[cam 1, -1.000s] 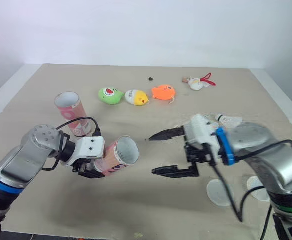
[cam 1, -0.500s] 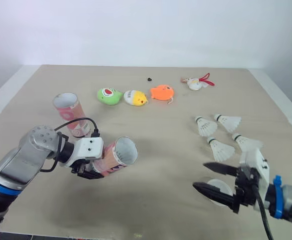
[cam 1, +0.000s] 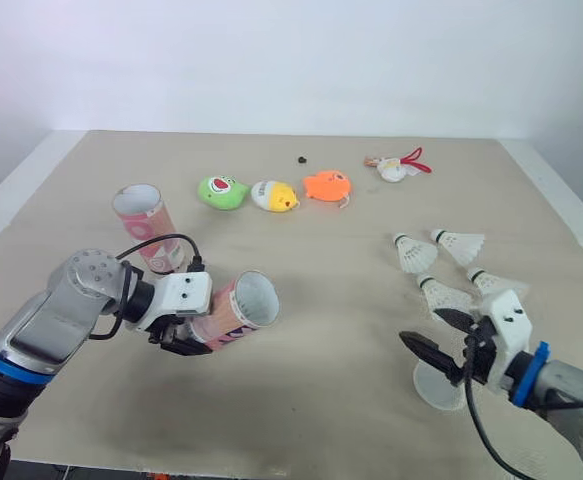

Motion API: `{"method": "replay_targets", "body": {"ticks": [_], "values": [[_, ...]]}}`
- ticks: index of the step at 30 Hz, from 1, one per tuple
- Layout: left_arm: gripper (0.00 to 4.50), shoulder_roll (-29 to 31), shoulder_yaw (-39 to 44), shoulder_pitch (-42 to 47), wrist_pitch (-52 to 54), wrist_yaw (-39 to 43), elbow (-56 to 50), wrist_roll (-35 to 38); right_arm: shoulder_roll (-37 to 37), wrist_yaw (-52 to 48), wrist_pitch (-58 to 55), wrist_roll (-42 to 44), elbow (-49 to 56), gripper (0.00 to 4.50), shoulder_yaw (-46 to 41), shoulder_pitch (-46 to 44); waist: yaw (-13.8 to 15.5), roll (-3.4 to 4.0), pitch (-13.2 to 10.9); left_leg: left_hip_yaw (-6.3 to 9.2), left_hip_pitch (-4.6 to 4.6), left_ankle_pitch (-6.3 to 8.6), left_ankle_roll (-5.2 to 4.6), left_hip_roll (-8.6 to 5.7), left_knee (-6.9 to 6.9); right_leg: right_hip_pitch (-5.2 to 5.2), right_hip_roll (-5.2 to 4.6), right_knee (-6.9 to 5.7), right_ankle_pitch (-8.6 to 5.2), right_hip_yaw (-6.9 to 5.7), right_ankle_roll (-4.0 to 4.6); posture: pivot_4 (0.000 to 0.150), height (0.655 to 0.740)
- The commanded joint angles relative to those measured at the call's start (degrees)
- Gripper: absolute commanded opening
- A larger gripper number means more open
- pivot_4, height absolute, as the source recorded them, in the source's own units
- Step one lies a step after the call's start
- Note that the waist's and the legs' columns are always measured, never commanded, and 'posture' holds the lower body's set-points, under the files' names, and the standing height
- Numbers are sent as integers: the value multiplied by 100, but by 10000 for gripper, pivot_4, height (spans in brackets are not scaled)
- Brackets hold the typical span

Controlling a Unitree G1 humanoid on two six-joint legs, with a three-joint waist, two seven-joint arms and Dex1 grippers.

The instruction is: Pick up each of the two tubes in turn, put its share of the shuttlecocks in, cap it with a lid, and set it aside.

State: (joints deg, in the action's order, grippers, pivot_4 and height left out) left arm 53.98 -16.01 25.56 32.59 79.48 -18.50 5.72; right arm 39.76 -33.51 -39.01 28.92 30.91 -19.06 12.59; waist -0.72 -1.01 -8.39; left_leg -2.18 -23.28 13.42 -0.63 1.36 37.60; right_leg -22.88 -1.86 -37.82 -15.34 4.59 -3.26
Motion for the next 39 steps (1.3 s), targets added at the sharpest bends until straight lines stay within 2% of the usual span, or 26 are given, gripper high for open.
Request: {"method": "replay_targets", "body": {"ticks": [1, 7, 21, 24, 26, 28, 30, 32, 39], "values": [[29428, 3, -351, -225, 150, 21, -81, 23, -6, 114, 175, -211, -135, 44479, -10, -78, 6, 0, 0, 1, -2, 1, -1, -4, 0, 0, -3, 0, 3, 0, -4, 1500, 7400], [29428, 78, -288, -238, 233, 2, -133, 62, 19, -45, 167, -19, -305, 44479, -275, -224, -22, -1, -1, 2, -1, 7, -4, -4, -3, 0, -3, 0, -3, -2, -28, 1500, 7400], [29428, 94, -322, -153, 286, -19, -173, 87, -262, 329, 433, -663, -940, 44479, 318, -766, -38, -4, -2, -1, -2, 7, -4, -6, -3, -1, -4, 0, 3, 1, -28, 1500, 7400], [29428, 106, -310, -167, 332, -35, -226, 102, -287, 465, 533, -858, -1167, 35754, 305, -826, -41, -3, -2, -1, 0, 7, -4, -6, -3, 0, -3, 0, 4, 1, -30, 1500, 7400], [29428, 113, -303, -168, 344, -39, -234, 108, -329, 418, 600, -824, -1205, 25955, 281, -855, -43, -3, -2, -1, 1, 7, -4, -2, -3, -1, 2, 0, 3, 0, -28, 1500, 7400], [29428, 123, -298, -176, 356, -43, -251, 115, -343, 376, 626, -805, -1206, 19553, 272, -868, -42, -3, -2, 0, 0, 7, -4, -2, -3, -1, 3, 0, 3, 0, -28, 1500, 7400], [29428, 120, -300, -173, 363, -49, -253, 118, -345, 334, 625, -760, -1202, 8806, 255, -894, -42, -3, -2, 0, 0, 7, -4, -2, -3, -1, 2, 0, 3, 0, -28, 1500, 7400], [29428, 113, -302, -166, 364, -53, -247, 120, -347, 272, 615, -688, -1166, 418, 238, -907, -42, -3, -2, -1, 0, 7, -4, -3, -3, -1, 1, 0, 4, 2, -29, 1500, 7400], [29428, 88, -314, -157, 362, -68, -230, 122, -255, -167, 444, -213, -681, 418, 242, -766, -40, -2, -2, -1, 0, 7, -4, -3, -3, 0, 2, 0, 4, 1, -30, 1500, 7400]]}}
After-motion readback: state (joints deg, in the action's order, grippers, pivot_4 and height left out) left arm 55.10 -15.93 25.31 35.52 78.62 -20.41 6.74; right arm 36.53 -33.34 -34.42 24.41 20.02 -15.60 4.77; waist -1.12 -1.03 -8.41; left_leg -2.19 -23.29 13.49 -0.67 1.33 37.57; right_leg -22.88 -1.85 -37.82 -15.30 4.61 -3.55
